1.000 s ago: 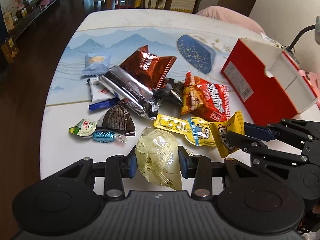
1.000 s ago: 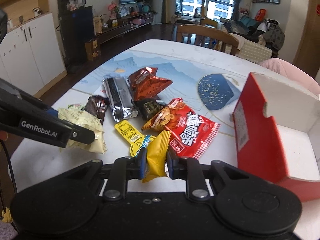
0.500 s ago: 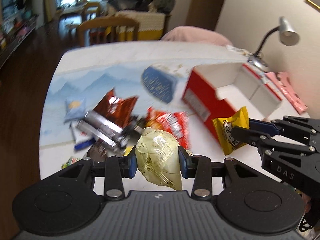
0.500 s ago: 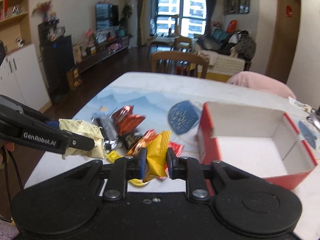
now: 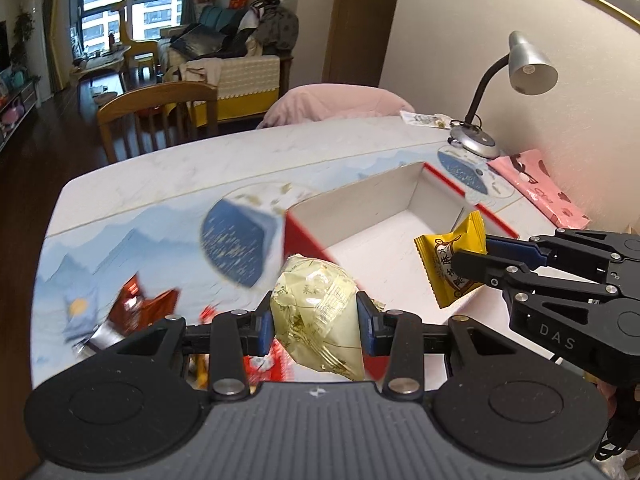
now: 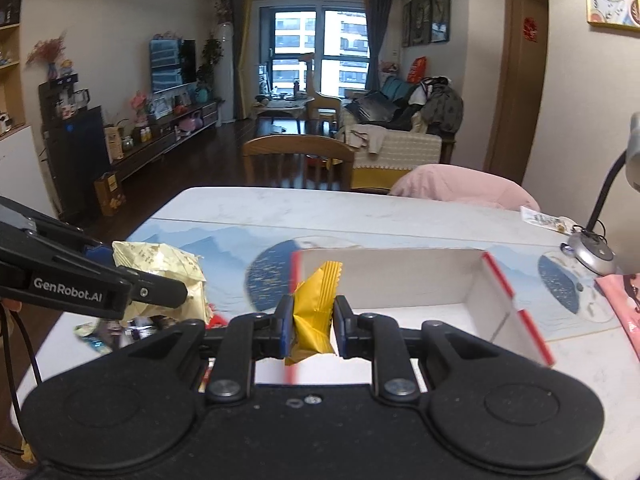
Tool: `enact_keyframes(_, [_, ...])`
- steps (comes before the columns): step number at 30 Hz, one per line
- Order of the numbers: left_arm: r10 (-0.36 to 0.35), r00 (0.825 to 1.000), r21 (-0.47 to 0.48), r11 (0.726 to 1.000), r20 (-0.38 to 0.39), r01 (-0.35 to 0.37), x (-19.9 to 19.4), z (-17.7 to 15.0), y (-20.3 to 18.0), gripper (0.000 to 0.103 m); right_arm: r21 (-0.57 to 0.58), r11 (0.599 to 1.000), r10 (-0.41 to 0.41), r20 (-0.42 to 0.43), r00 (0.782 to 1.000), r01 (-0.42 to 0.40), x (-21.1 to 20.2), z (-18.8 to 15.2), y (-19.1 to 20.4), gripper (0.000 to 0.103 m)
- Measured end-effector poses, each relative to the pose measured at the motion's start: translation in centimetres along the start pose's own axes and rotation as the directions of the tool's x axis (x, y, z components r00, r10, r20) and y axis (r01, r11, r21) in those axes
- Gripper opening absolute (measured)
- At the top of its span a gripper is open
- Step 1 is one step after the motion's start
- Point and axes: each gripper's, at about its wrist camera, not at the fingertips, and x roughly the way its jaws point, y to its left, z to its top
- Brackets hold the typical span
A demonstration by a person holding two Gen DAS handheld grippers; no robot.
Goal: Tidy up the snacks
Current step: 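Carry both snacks over the red box while the right gripper releases its yellow packet inside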
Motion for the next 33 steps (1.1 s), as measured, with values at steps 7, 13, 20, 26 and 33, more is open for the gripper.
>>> enact_keyframes(7, [-0.009,0.999,0.006,1.000,-0.042,0.009,4.8,2.9,-4.0,0.039,0.025,1.000,-0.007,-0.041,0.999,0.008,2.5,-0.1,-5.8,0.019])
enact_keyframes(13, [0.006,0.995,0.014,1.000,-0.098,-0.005,9.2,4.4,-6.5,0.040,0.063,0.998,0.013,-0.107,0.994,-0.006,5.2,-1.0,-9.7,0.020])
enact_keyframes(20, [0.042,0.981,0.013,0.999,-0.187,-0.041,14.4,5.1,-8.3,0.040,0.103,0.995,0.038,-0.210,0.977,-0.016,8.8,-2.1,-12.4,0.020])
enact_keyframes(26, [0.068,0.965,0.037,0.997,-0.254,-0.061,17.8,4.8,-9.7,0.040,0.096,0.995,0.062,-0.296,0.953,-0.035,11.2,-3.3,-13.4,0.019])
enact_keyframes(33, [0.088,0.943,0.050,0.996,-0.322,-0.076,20.6,4.1,-10.5,0.040,0.097,0.994,0.084,-0.350,0.933,-0.053,12.4,-4.3,-13.8,0.020])
